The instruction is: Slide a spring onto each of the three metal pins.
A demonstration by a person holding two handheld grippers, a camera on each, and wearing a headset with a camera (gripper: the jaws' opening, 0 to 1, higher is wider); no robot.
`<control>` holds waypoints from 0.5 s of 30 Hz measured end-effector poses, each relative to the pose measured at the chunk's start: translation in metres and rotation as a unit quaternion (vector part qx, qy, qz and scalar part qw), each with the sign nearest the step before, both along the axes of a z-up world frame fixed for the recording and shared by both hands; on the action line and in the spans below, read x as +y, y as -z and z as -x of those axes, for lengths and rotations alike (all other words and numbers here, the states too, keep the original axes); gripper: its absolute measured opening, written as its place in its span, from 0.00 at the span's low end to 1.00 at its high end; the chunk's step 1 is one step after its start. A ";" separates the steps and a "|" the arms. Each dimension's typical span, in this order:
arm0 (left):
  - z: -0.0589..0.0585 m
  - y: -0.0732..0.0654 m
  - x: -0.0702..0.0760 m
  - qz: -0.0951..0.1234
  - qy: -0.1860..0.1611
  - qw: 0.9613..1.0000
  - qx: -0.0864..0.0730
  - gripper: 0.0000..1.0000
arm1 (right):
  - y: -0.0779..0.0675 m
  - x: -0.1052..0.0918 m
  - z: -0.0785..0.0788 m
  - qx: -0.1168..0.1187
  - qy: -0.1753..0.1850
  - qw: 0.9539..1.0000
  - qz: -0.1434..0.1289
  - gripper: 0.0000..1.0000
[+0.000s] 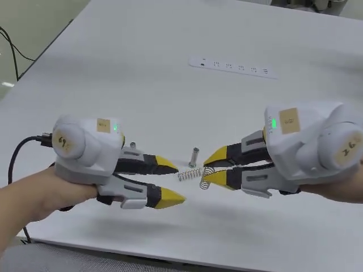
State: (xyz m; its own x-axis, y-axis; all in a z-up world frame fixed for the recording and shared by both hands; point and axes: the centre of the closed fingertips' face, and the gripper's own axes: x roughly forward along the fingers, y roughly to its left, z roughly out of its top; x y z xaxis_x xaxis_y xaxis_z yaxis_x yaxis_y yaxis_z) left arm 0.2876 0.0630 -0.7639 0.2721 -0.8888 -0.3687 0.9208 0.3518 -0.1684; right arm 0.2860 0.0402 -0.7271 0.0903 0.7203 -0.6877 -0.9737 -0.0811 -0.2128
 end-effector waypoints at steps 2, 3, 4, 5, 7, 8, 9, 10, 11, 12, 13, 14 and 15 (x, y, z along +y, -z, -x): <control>0.001 -0.002 0.005 0.002 -0.004 1.000 0.002 0.32 | 0.000 -0.001 -0.001 0.000 0.002 1.000 0.001 0.06; 0.001 -0.002 0.008 0.002 -0.005 1.000 0.002 0.33 | 0.001 -0.002 -0.002 -0.001 0.004 1.000 0.001 0.06; 0.001 -0.002 0.010 0.003 -0.007 1.000 0.005 0.34 | 0.001 -0.002 -0.003 -0.002 0.005 1.000 0.002 0.06; 0.001 -0.002 0.014 0.003 -0.011 1.000 0.006 0.34 | 0.001 -0.003 -0.004 -0.003 0.006 1.000 0.002 0.06; 0.000 -0.001 0.021 0.003 -0.021 1.000 0.011 0.37 | 0.001 -0.003 -0.005 -0.005 0.008 1.000 0.001 0.06; 0.000 -0.001 0.023 0.004 -0.023 1.000 0.011 0.38 | 0.001 -0.003 -0.005 -0.005 0.008 1.000 0.001 0.06; 0.000 -0.001 0.027 0.003 -0.028 1.000 0.011 0.40 | 0.001 -0.004 -0.005 -0.005 0.009 1.000 0.001 0.06; 0.000 -0.001 0.030 0.003 -0.031 0.999 0.013 0.41 | 0.001 -0.004 -0.006 -0.007 0.009 1.000 0.002 0.06; 0.000 0.000 0.034 0.002 -0.036 0.999 0.016 0.42 | 0.001 -0.005 -0.006 -0.007 0.010 1.000 0.002 0.06; 0.000 0.000 0.037 0.001 -0.041 0.999 0.016 0.44 | 0.001 -0.006 -0.007 -0.007 0.012 1.000 0.003 0.06; -0.001 -0.001 0.039 0.000 -0.046 0.999 0.014 0.46 | 0.001 -0.006 -0.007 -0.008 0.013 1.000 0.003 0.06; -0.004 -0.001 0.043 -0.002 -0.058 0.998 0.008 0.50 | 0.002 -0.007 -0.008 -0.008 0.014 1.000 0.004 0.06; -0.005 -0.001 0.046 -0.005 -0.066 0.998 0.006 0.55 | 0.002 -0.008 -0.008 -0.008 0.015 1.000 0.005 0.06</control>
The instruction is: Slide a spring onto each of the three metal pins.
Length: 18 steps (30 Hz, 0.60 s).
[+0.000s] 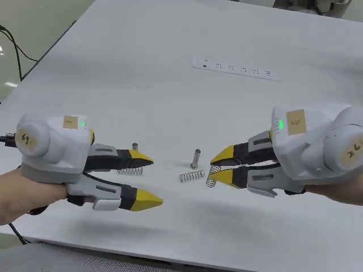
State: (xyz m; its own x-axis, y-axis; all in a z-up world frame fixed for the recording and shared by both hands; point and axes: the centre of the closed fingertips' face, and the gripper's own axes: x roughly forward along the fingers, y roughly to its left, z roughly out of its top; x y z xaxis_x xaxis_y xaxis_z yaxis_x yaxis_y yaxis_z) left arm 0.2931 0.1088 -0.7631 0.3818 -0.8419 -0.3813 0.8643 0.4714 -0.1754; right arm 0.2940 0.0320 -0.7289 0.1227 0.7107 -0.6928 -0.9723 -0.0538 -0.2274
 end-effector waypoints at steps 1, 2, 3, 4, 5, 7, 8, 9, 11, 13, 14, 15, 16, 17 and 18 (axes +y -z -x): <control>0.000 0.000 0.003 0.000 -0.003 1.000 0.001 0.57 | 0.000 -0.001 -0.001 0.000 0.002 1.000 0.000 0.06; 0.000 0.000 0.006 -0.001 -0.005 1.000 0.000 0.58 | 0.000 -0.001 -0.001 0.000 0.003 1.000 0.000 0.06; -0.002 0.000 0.010 -0.003 -0.012 1.000 -0.001 0.59 | 0.001 -0.002 -0.001 0.001 0.004 1.000 0.001 0.06; -0.003 0.000 0.012 -0.005 -0.016 1.000 -0.002 0.61 | 0.001 -0.003 -0.002 0.000 0.005 1.000 0.002 0.06; -0.004 0.000 0.017 -0.005 -0.023 1.000 -0.003 0.62 | 0.001 -0.004 -0.002 -0.001 0.007 1.000 0.002 0.06; -0.007 -0.001 0.024 -0.003 -0.037 0.999 -0.004 0.66 | 0.002 -0.005 -0.003 0.000 0.010 1.000 0.002 0.06; -0.008 0.000 0.027 -0.004 -0.041 0.999 -0.005 0.68 | 0.001 -0.006 -0.004 -0.001 0.012 1.000 0.001 0.06; -0.009 0.000 0.030 -0.006 -0.047 0.999 -0.005 0.71 | 0.001 -0.007 -0.004 -0.001 0.014 1.000 0.000 0.06; -0.011 0.002 0.037 -0.009 -0.059 0.998 -0.006 0.75 | 0.001 -0.009 -0.005 -0.002 0.018 1.000 0.000 0.06; -0.015 0.003 0.045 -0.010 -0.075 0.997 -0.006 0.81 | 0.001 -0.012 -0.006 -0.002 0.023 1.000 0.000 0.06; -0.017 0.005 0.049 -0.010 -0.082 0.997 -0.004 0.83 | 0.002 -0.012 -0.007 -0.002 0.024 1.000 0.000 0.06; -0.017 0.006 0.051 -0.011 -0.085 0.996 -0.004 0.83 | 0.002 -0.013 -0.007 -0.001 0.026 1.000 0.000 0.06; -0.018 0.007 0.053 -0.013 -0.087 0.996 -0.004 0.83 | 0.002 -0.014 -0.007 -0.001 0.026 1.000 0.000 0.06; -0.019 0.007 0.055 -0.013 -0.090 0.996 -0.003 0.85 | 0.002 -0.014 -0.008 -0.001 0.028 1.000 0.001 0.06; -0.020 0.008 0.057 -0.012 -0.094 0.996 -0.003 0.87 | 0.003 -0.015 -0.008 -0.002 0.029 1.000 0.001 0.06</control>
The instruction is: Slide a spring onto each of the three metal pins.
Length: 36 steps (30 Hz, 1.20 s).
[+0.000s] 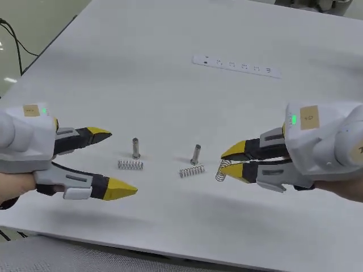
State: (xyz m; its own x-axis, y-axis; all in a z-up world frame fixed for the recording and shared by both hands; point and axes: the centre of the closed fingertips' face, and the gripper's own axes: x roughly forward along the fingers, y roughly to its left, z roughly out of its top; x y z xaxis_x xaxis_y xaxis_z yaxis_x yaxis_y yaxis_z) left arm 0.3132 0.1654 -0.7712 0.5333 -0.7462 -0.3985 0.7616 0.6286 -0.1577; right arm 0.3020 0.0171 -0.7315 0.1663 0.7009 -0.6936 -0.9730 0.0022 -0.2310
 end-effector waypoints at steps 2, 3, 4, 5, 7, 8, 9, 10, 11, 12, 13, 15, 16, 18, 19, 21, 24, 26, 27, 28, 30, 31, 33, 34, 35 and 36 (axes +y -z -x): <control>-0.001 0.002 0.003 0.001 -0.006 1.000 0.002 0.92 | 0.000 -0.002 -0.002 -0.002 0.005 1.000 0.000 0.06; -0.001 0.005 0.004 -0.001 -0.008 1.000 0.003 0.94 | 0.000 -0.003 -0.003 -0.003 0.007 1.000 -0.001 0.06; -0.001 0.006 0.005 -0.003 -0.009 1.000 0.003 0.96 | 0.000 -0.005 -0.005 -0.002 0.012 1.000 -0.002 0.06; -0.001 0.007 0.006 -0.004 -0.011 1.000 0.004 0.97 | 0.000 -0.006 -0.007 -0.003 0.015 1.000 -0.003 0.06; 0.000 0.008 0.008 -0.005 -0.013 1.000 0.003 0.98 | 0.001 -0.011 -0.010 -0.001 0.025 1.000 -0.002 0.06; 0.000 0.008 0.009 -0.004 -0.015 1.000 0.004 0.98 | 0.002 -0.015 -0.013 -0.001 0.030 1.000 0.000 0.06; -0.001 0.008 0.010 -0.004 -0.017 1.000 0.005 0.98 | 0.003 -0.017 -0.015 -0.002 0.033 0.999 0.001 0.06; -0.001 0.008 0.011 -0.004 -0.018 1.000 0.003 0.98 | 0.003 -0.019 -0.017 -0.002 0.037 0.999 0.003 0.06; -0.002 0.007 0.011 -0.002 -0.020 1.000 0.002 0.98 | 0.004 -0.021 -0.019 -0.003 0.041 0.999 0.004 0.06; -0.002 0.007 0.012 -0.002 -0.021 1.000 0.002 0.98 | 0.003 -0.024 -0.022 -0.004 0.047 0.999 0.003 0.06; -0.002 0.007 0.012 -0.002 -0.021 1.000 0.002 0.98 | 0.003 -0.025 -0.023 -0.003 0.049 0.999 0.003 0.06; -0.003 0.007 0.012 -0.002 -0.022 1.000 0.001 0.98 | 0.003 -0.030 -0.029 -0.006 0.060 0.998 0.004 0.06; -0.003 0.006 0.012 -0.001 -0.021 1.000 0.000 0.98 | 0.003 -0.033 -0.034 -0.007 0.067 0.998 0.005 0.06; -0.003 0.006 0.012 -0.001 -0.021 1.000 0.001 0.98 | 0.001 -0.038 -0.040 -0.009 0.076 0.997 0.005 0.06; -0.003 0.006 0.012 -0.002 -0.020 1.000 0.000 0.98 | 0.001 -0.042 -0.046 -0.011 0.087 0.996 0.005 0.06; -0.003 0.005 0.013 -0.002 -0.022 1.000 -0.001 0.98 | -0.001 -0.047 -0.053 -0.013 0.098 0.995 0.004 0.06; -0.003 0.004 0.014 -0.001 -0.023 1.000 -0.002 0.98 | -0.003 -0.054 -0.063 -0.016 0.117 0.993 0.001 0.06; -0.003 0.004 0.013 -0.003 -0.024 1.000 -0.004 0.98 | -0.004 -0.057 -0.071 -0.018 0.132 0.991 -0.004 0.06; -0.003 0.003 0.013 -0.002 -0.024 1.000 -0.003 0.98 | -0.003 -0.059 -0.073 -0.016 0.136 0.991 -0.005 0.06; -0.003 0.003 0.013 -0.002 -0.024 1.000 -0.004 0.98 | -0.003 -0.060 -0.077 -0.015 0.144 0.989 -0.008 0.06; -0.003 0.002 0.013 -0.003 -0.024 1.000 -0.005 0.98 | -0.001 -0.061 -0.082 -0.013 0.152 0.988 -0.011 0.06; -0.003 0.002 0.013 -0.002 -0.024 1.000 -0.005 0.98 | 0.000 -0.061 -0.083 -0.012 0.155 0.988 -0.012 0.06; -0.002 0.001 0.012 -0.001 -0.023 1.000 -0.005 0.98 | 0.003 -0.061 -0.087 -0.011 0.161 0.987 -0.011 0.06; -0.002 0.001 0.012 -0.002 -0.023 1.000 -0.004 0.98 | 0.004 -0.061 -0.088 -0.010 0.162 0.987 -0.010 0.06; -0.002 0.001 0.012 0.000 -0.023 1.000 -0.004 0.98 | 0.006 -0.062 -0.089 -0.009 0.164 0.986 -0.010 0.06; -0.002 0.000 0.013 0.004 -0.026 1.000 -0.003 0.98 | 0.007 -0.062 -0.089 -0.005 0.166 0.986 -0.010 0.06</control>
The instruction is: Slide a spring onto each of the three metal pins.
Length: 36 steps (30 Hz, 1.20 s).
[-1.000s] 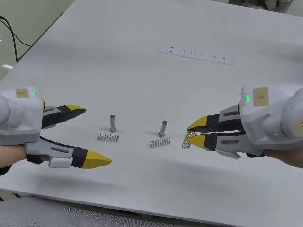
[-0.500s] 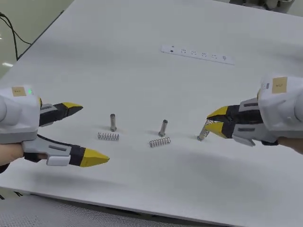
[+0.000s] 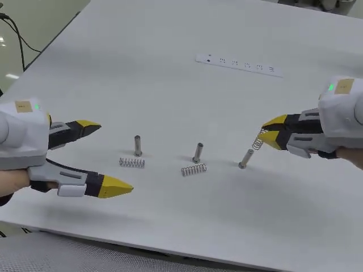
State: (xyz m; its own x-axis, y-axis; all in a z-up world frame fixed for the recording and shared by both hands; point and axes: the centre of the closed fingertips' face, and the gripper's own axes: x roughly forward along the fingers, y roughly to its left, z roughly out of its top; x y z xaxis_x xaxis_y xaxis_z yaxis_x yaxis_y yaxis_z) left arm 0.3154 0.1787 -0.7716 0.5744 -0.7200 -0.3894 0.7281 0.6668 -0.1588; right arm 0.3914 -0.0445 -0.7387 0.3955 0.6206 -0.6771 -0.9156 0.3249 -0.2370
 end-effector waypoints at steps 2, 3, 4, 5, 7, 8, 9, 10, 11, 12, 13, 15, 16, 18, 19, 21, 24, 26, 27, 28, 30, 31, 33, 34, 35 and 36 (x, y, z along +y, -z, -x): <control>0.000 -0.001 0.002 0.002 -0.003 1.000 0.000 0.98 | 0.002 0.000 -0.002 0.003 0.005 1.000 -0.004 0.06; 0.000 -0.001 0.002 0.002 -0.004 1.000 0.000 0.98 | 0.002 0.000 -0.002 0.005 0.006 1.000 -0.005 0.06; 0.000 -0.001 0.003 0.001 -0.004 1.000 0.000 0.98 | 0.003 0.000 -0.003 0.005 0.007 1.000 -0.004 0.06; 0.000 -0.001 0.004 0.000 -0.005 1.000 0.000 0.98 | 0.005 0.000 -0.004 0.005 0.009 1.000 -0.002 0.06; 0.000 0.000 0.005 -0.001 -0.006 1.000 0.001 0.98 | 0.008 -0.001 -0.004 0.009 0.011 1.000 -0.001 0.06; 0.000 -0.001 0.005 -0.001 -0.006 1.000 0.000 0.98 | 0.008 -0.001 -0.004 0.008 0.011 1.000 -0.001 0.06; 0.000 0.000 0.005 -0.002 -0.007 1.000 0.000 0.98 | 0.009 -0.001 -0.004 0.010 0.012 1.000 -0.001 0.06; 0.000 0.000 0.005 -0.002 -0.007 1.000 0.000 0.98 | 0.010 -0.001 -0.004 0.011 0.012 1.000 -0.001 0.06; 0.000 0.000 0.005 -0.002 -0.007 1.000 0.000 0.98 | 0.011 -0.001 -0.004 0.011 0.012 1.000 0.000 0.06; 0.000 0.000 0.005 -0.002 -0.007 1.000 0.000 0.98 | 0.011 -0.001 -0.005 0.010 0.012 1.000 0.000 0.06; 0.000 0.000 0.005 -0.002 -0.008 1.000 0.000 0.98 | 0.012 -0.001 -0.005 0.012 0.013 1.000 -0.001 0.06; 0.000 0.000 0.005 -0.001 -0.008 1.000 0.001 0.98 | 0.012 -0.001 -0.005 0.011 0.013 1.000 -0.001 0.06; 0.000 0.000 0.005 -0.001 -0.009 1.000 0.002 0.98 | 0.012 -0.001 -0.006 0.011 0.014 1.000 -0.002 0.06; 0.000 0.000 0.006 -0.002 -0.009 1.000 0.002 0.98 | 0.013 -0.001 -0.005 0.012 0.013 1.000 0.000 0.06; 0.000 0.000 0.005 -0.002 -0.009 1.000 0.002 0.98 | 0.014 -0.001 -0.005 0.012 0.013 1.000 0.001 0.07; 0.000 -0.001 0.005 -0.002 -0.008 1.000 0.002 0.98 | 0.015 -0.001 -0.005 0.013 0.013 1.000 0.001 0.07; -0.001 -0.002 0.005 -0.002 -0.009 1.000 0.001 0.98 | 0.016 0.000 -0.005 0.013 0.012 1.000 0.000 0.07; 0.000 -0.002 0.005 -0.002 -0.008 1.000 0.001 0.98 | 0.016 0.000 -0.006 0.012 0.011 1.000 0.001 0.07; 0.000 -0.003 0.005 -0.002 -0.008 1.000 0.001 0.98 | 0.017 0.001 -0.006 0.013 0.010 1.000 0.002 0.07; 0.000 -0.003 0.005 -0.003 -0.007 1.000 0.001 0.98 | 0.017 0.001 -0.006 0.013 0.010 1.000 0.004 0.07; 0.000 -0.004 0.005 -0.002 -0.008 1.000 0.001 0.98 | 0.018 0.001 -0.007 0.014 0.009 1.000 0.005 0.07; 0.000 -0.004 0.005 -0.002 -0.008 1.000 0.002 0.98 | 0.019 0.001 -0.007 0.015 0.009 1.000 0.005 0.07; 0.000 -0.004 0.005 -0.002 -0.008 1.000 0.001 0.98 | 0.020 0.001 -0.007 0.016 0.008 1.000 0.006 0.07; 0.000 -0.004 0.005 -0.003 -0.008 1.000 0.002 0.98 | 0.020 0.001 -0.007 0.016 0.008 1.000 0.007 0.07; 0.000 -0.004 0.005 -0.002 -0.008 1.000 0.002 0.98 | 0.021 0.001 -0.007 0.015 0.008 1.000 0.007 0.07; 0.000 -0.003 0.005 -0.003 -0.008 1.000 0.002 0.98 | 0.022 0.001 -0.007 0.017 0.007 1.000 0.009 0.07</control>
State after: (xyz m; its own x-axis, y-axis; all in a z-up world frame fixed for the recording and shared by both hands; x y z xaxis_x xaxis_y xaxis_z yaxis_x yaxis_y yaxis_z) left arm 0.3151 0.1834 -0.7682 0.5842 -0.7087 -0.3956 0.7166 0.6792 -0.1585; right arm 0.3983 -0.0434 -0.7605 0.3816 0.6029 -0.7007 -0.9182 0.3345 -0.2122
